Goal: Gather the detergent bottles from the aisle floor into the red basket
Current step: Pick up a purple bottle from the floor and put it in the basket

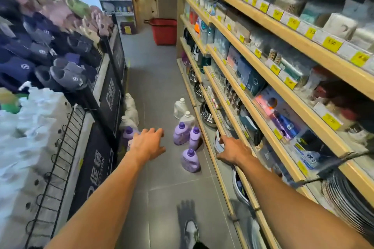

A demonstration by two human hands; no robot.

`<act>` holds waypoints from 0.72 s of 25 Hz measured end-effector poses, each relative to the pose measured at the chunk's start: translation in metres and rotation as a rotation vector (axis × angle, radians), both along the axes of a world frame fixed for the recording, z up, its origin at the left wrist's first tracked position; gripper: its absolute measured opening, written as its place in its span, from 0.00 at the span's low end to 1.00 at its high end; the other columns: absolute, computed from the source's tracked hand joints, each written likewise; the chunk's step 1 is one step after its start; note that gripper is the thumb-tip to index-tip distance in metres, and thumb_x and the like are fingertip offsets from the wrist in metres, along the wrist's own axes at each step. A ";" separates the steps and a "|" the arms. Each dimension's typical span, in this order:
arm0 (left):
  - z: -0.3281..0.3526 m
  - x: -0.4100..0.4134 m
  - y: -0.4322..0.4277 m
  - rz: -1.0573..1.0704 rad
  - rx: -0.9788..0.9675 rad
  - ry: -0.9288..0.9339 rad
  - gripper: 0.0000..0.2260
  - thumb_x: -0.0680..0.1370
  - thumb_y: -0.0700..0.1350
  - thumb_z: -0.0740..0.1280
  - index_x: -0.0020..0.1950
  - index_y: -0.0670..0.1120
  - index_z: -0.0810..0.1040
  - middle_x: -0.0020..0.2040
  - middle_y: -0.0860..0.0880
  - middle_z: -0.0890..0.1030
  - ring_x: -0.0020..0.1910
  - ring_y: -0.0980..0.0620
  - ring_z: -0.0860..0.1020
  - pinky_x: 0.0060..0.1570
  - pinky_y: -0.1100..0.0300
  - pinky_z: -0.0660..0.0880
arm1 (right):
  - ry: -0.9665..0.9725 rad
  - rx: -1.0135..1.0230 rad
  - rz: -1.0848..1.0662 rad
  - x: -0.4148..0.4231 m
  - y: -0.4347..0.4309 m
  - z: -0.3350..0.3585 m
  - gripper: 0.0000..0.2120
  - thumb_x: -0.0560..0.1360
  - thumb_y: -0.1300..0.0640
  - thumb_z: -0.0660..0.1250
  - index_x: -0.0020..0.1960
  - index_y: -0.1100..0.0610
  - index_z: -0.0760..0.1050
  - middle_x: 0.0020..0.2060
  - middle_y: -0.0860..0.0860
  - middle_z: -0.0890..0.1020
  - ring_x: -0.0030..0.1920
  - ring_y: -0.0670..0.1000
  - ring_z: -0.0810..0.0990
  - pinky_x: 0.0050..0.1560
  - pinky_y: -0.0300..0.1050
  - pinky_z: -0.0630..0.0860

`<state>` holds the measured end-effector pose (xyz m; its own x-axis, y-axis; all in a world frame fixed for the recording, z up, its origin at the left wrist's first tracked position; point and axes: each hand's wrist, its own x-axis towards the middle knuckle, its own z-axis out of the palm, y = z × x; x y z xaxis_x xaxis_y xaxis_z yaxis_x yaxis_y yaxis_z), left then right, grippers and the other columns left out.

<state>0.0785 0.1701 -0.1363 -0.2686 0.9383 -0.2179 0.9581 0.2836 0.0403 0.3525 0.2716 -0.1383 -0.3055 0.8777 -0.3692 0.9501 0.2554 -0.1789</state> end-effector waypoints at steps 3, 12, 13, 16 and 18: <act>-0.025 -0.023 0.043 -0.020 -0.049 -0.007 0.24 0.78 0.59 0.67 0.71 0.53 0.68 0.70 0.48 0.73 0.69 0.43 0.71 0.65 0.47 0.69 | -0.028 -0.063 -0.025 -0.015 0.043 -0.032 0.29 0.72 0.43 0.76 0.68 0.50 0.71 0.64 0.56 0.80 0.63 0.61 0.78 0.63 0.55 0.76; -0.093 -0.099 0.200 0.037 -0.222 -0.041 0.24 0.78 0.60 0.67 0.71 0.54 0.68 0.70 0.49 0.73 0.69 0.44 0.71 0.64 0.47 0.69 | 0.086 -0.238 -0.044 -0.098 0.215 -0.121 0.26 0.74 0.46 0.73 0.68 0.51 0.71 0.65 0.56 0.79 0.66 0.61 0.77 0.62 0.51 0.75; -0.102 -0.101 0.213 0.027 -0.243 -0.060 0.25 0.77 0.60 0.67 0.71 0.54 0.68 0.70 0.49 0.74 0.69 0.44 0.71 0.65 0.48 0.70 | 0.083 -0.254 -0.053 -0.101 0.226 -0.132 0.26 0.74 0.46 0.73 0.68 0.52 0.71 0.65 0.56 0.78 0.66 0.61 0.76 0.61 0.51 0.74; -0.138 -0.105 0.247 0.016 -0.311 -0.181 0.24 0.77 0.60 0.68 0.70 0.53 0.69 0.68 0.49 0.75 0.67 0.44 0.73 0.64 0.50 0.71 | 0.107 -0.321 -0.106 -0.112 0.246 -0.168 0.28 0.74 0.46 0.74 0.69 0.52 0.70 0.62 0.56 0.77 0.64 0.62 0.77 0.58 0.53 0.75; -0.185 -0.108 0.271 0.047 -0.359 -0.328 0.24 0.76 0.59 0.69 0.69 0.53 0.70 0.65 0.48 0.77 0.64 0.42 0.75 0.61 0.49 0.73 | 0.129 -0.335 -0.168 -0.119 0.251 -0.212 0.28 0.72 0.47 0.76 0.67 0.53 0.71 0.60 0.56 0.78 0.62 0.62 0.78 0.56 0.55 0.77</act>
<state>-0.0293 0.4407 -0.3209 -0.1714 0.7770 -0.6057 0.8971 0.3772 0.2300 0.2335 0.5228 -0.3499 -0.2303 0.7567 -0.6118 0.9381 0.0053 -0.3464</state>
